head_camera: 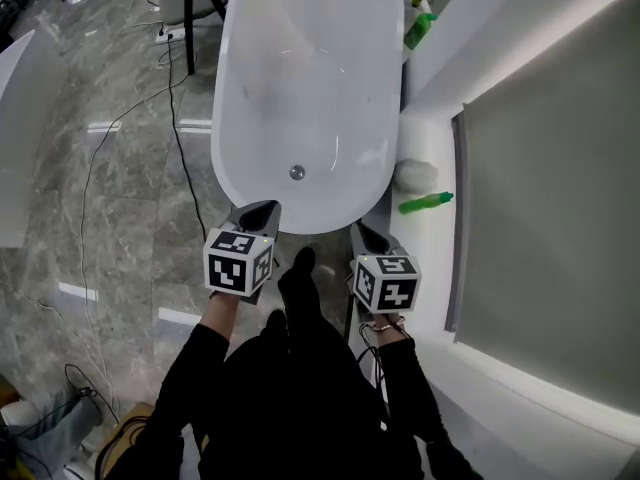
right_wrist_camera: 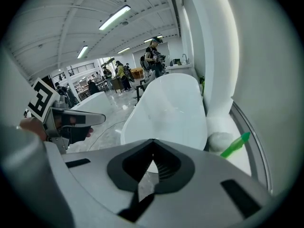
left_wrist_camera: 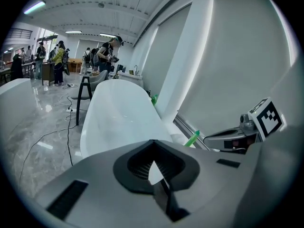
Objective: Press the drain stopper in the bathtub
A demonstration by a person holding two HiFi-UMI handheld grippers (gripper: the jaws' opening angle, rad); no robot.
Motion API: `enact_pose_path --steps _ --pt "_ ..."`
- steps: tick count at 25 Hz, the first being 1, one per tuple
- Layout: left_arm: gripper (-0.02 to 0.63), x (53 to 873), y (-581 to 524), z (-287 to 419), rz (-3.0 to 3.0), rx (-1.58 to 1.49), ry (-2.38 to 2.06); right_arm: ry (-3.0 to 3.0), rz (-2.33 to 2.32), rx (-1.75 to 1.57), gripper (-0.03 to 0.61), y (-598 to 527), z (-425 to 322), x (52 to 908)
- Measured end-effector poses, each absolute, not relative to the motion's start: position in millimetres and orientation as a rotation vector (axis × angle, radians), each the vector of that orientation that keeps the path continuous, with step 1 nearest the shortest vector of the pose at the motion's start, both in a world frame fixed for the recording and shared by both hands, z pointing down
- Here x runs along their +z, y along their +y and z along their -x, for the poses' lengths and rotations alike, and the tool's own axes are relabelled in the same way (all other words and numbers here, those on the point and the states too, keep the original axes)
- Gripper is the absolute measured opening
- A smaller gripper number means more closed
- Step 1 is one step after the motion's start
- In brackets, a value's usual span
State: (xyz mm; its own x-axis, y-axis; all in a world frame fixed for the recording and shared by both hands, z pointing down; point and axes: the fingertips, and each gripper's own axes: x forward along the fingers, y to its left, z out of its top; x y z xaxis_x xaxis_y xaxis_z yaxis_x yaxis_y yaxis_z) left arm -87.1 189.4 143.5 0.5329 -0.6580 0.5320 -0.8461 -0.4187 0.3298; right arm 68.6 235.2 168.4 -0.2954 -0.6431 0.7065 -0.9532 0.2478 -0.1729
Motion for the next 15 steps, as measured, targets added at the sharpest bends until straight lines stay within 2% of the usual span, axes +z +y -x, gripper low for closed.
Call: enact_pose_path --steps 15 --pt "0.005 200 91 32 -2.133 0.609 -1.170 -2.000 -1.356 0.933 0.002 151 -98 216"
